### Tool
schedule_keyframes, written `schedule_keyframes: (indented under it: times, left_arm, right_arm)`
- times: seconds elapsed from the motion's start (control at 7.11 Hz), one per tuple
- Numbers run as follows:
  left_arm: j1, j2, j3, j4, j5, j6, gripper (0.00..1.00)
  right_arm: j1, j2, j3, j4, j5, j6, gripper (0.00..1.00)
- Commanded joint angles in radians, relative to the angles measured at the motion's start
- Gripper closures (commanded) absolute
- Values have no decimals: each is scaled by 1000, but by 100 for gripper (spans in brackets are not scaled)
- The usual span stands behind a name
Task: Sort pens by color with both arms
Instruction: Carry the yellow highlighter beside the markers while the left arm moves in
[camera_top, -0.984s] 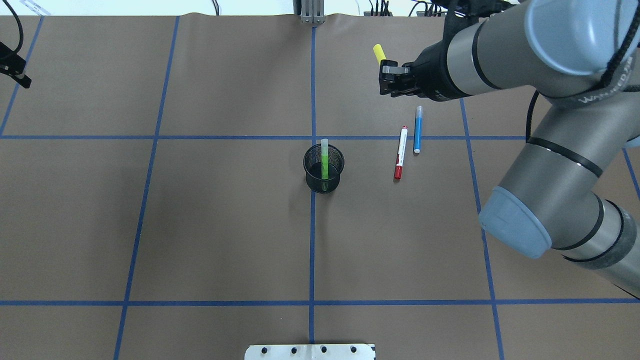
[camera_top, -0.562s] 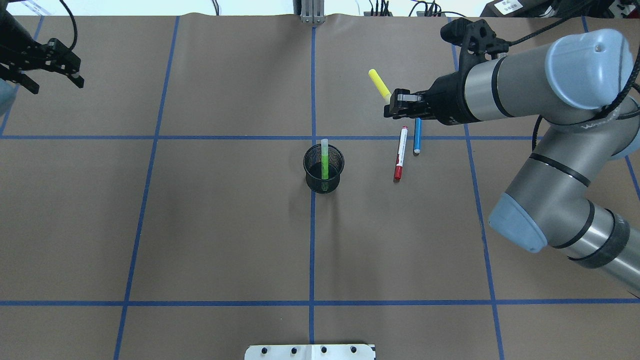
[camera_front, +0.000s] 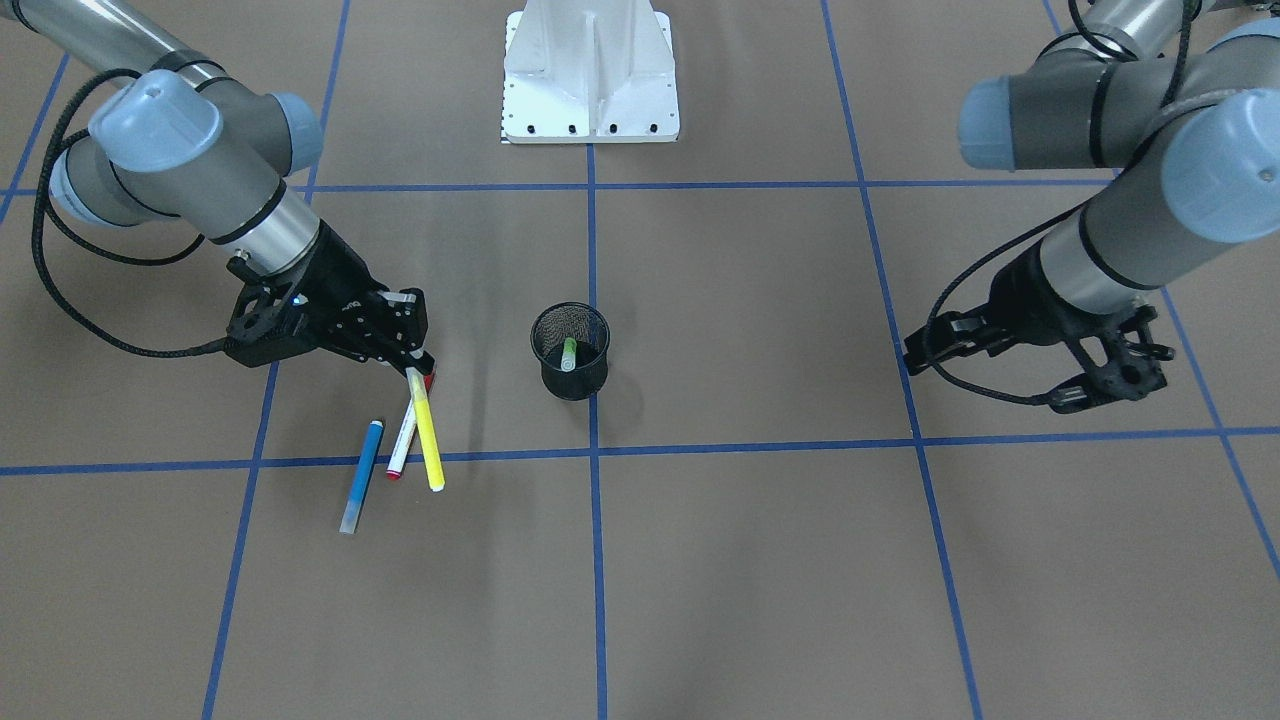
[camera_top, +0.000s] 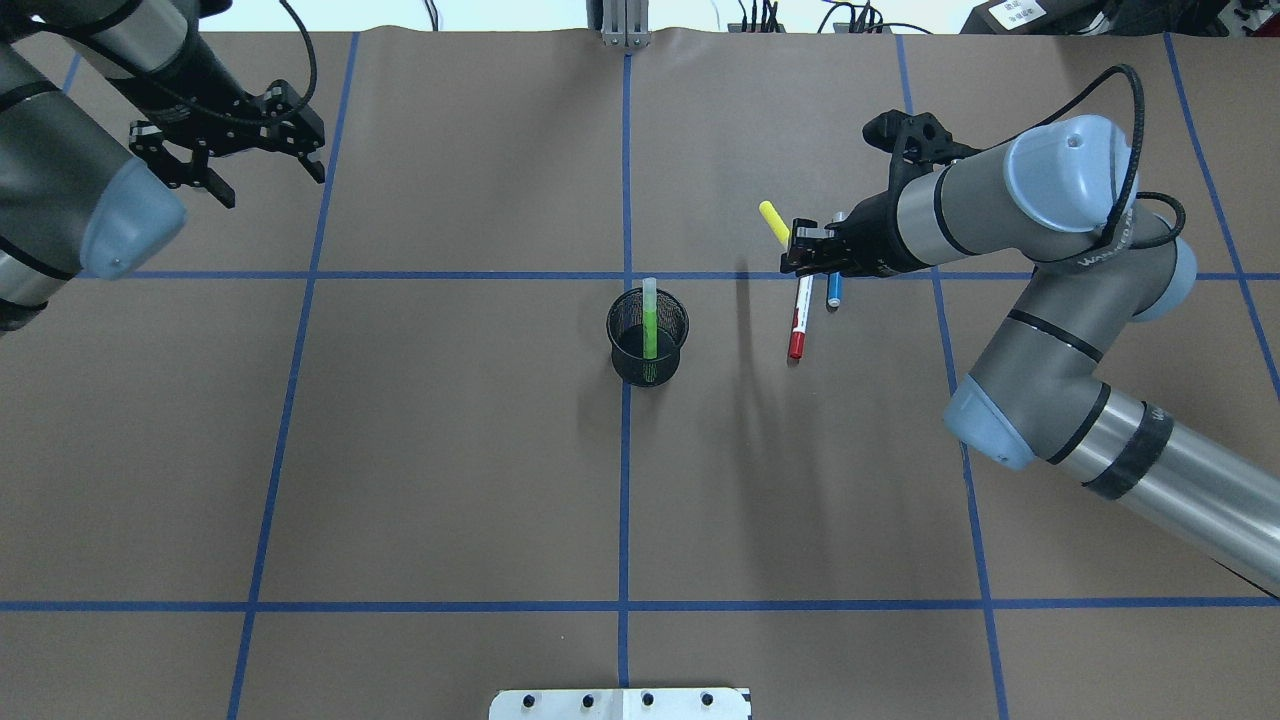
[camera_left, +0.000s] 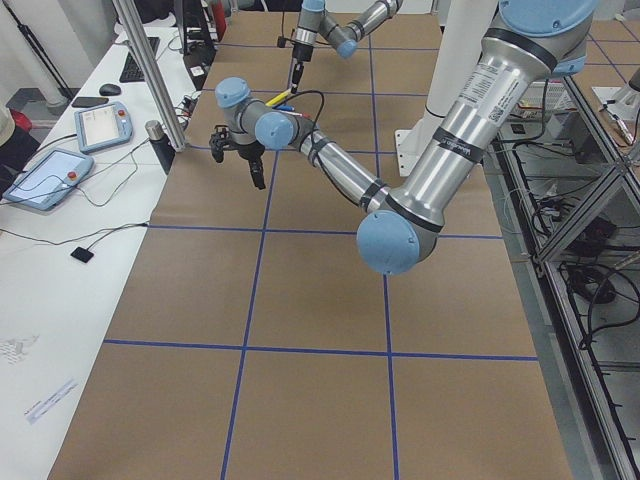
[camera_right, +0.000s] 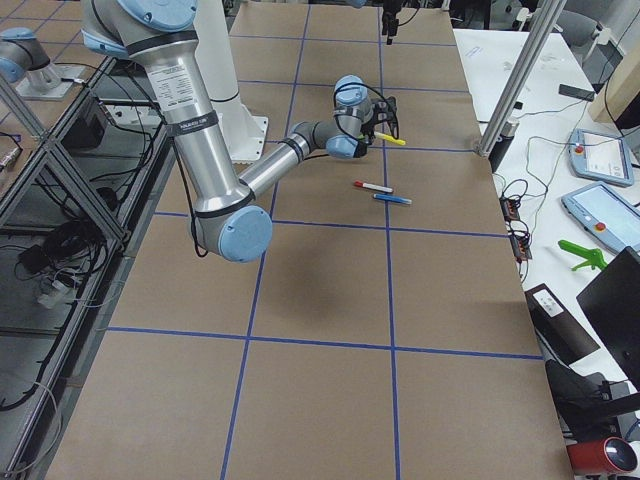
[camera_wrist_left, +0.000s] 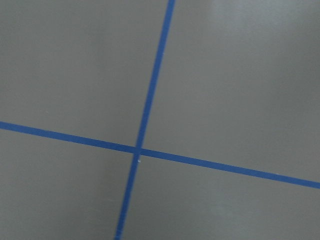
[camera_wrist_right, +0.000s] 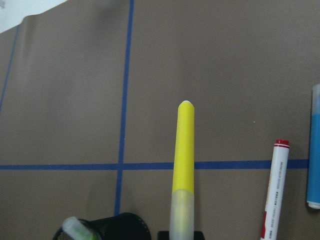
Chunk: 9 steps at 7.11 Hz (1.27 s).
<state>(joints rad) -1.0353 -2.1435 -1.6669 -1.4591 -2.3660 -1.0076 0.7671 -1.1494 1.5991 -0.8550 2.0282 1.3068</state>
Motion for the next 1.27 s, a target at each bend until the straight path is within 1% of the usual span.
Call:
schedule_keyframes:
  times: [0.0, 0.14, 0.28, 0.42, 0.56, 0.7, 0.84, 0.98, 1.12]
  left_arm:
    - [79, -70, 1, -6, 36, -153, 0]
    - [128, -111, 12, -9, 57, -225, 0]
    - [156, -136, 13, -9, 77, -280, 0]
    - [159, -151, 15, -9, 80, -307, 0]
    - [182, -182, 38, -9, 83, -348, 0]
    - [198, -241, 89, -10, 112, -385, 0]
    - [222, -298, 142, -12, 137, -425, 0]
    - [236, -335, 172, -14, 151, -454, 0]
    - [238, -373, 205, -14, 157, -473, 0]
  right_arm:
    - [-5, 74, -86, 4, -44, 9, 98]
    - [-35, 86, -88, 4, -131, 53, 98]
    - [-72, 80, -90, 37, -193, 92, 98]
    - [-113, 76, -115, 97, -297, 97, 98]
    - [-118, 83, -125, 118, -305, 100, 97]
    - [-120, 83, -125, 120, -301, 101, 96]
    - [-120, 83, -125, 119, -301, 117, 53]
    - [-120, 79, -123, 119, -303, 138, 4]
    - [-120, 77, -122, 119, -301, 140, 2]
